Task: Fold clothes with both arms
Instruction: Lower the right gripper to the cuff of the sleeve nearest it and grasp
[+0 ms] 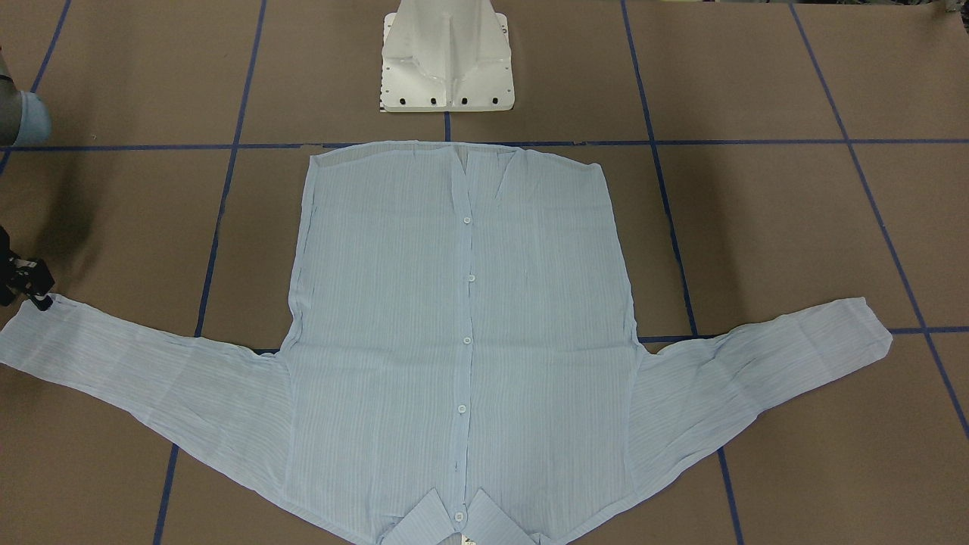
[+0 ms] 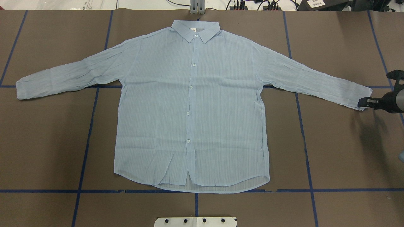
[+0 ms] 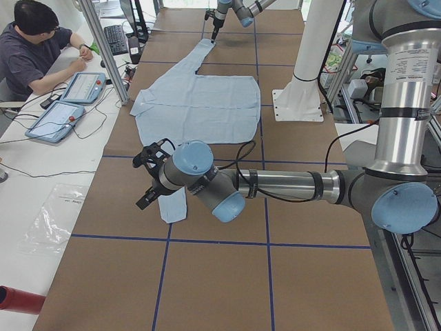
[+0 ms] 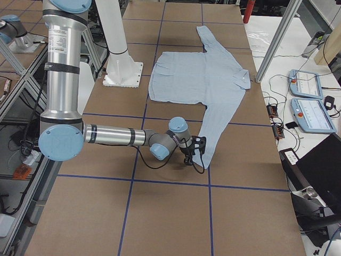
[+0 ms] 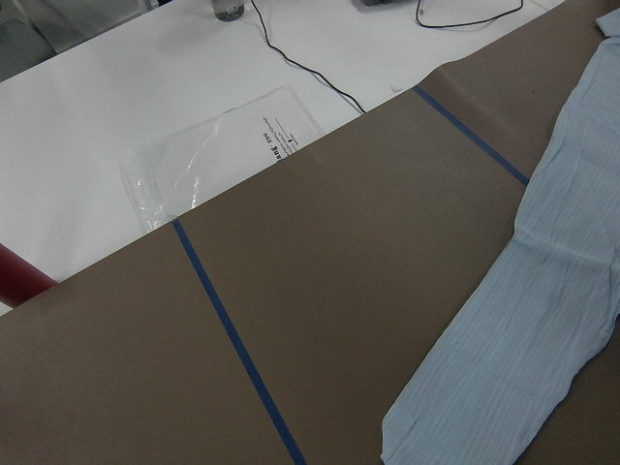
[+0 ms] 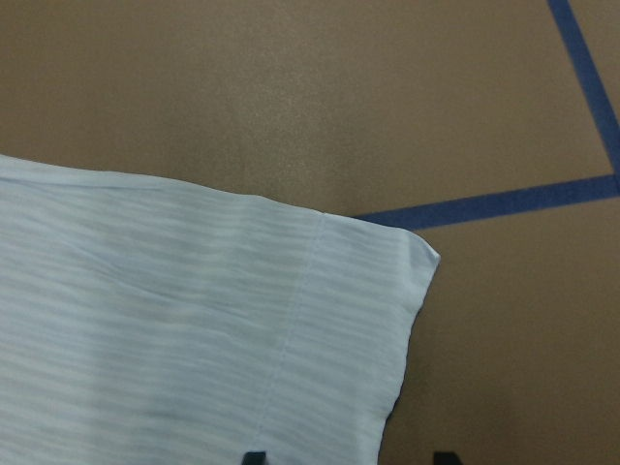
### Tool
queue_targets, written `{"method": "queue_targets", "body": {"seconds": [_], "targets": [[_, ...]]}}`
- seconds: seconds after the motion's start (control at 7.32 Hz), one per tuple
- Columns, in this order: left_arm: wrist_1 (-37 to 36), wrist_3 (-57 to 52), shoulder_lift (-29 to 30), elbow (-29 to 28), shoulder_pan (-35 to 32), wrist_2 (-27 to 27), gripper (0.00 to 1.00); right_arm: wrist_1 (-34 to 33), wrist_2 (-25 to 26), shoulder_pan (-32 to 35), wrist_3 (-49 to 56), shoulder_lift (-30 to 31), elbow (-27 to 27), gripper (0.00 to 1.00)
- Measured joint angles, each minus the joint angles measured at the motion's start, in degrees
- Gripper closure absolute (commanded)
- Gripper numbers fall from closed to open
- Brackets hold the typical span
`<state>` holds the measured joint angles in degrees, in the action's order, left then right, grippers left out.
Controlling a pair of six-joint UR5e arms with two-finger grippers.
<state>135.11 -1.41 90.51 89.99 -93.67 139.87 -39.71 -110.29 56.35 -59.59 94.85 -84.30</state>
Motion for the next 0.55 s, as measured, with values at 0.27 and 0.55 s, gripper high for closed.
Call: {"method": "queue_targets", "body": {"seconds": [0.27,0.55], "targets": [[0.0,0.0,-0.1,0.0,0.0,0.2,0.0,0.1,0.0,-0.1,-2.6,-0.5,-0.2,1.0],[0.0,0.0,-0.1,0.0,0.0,0.2,0.0,0.1,0.0,0.0,-2.6,-0.8,-2.8,1.0]]}}
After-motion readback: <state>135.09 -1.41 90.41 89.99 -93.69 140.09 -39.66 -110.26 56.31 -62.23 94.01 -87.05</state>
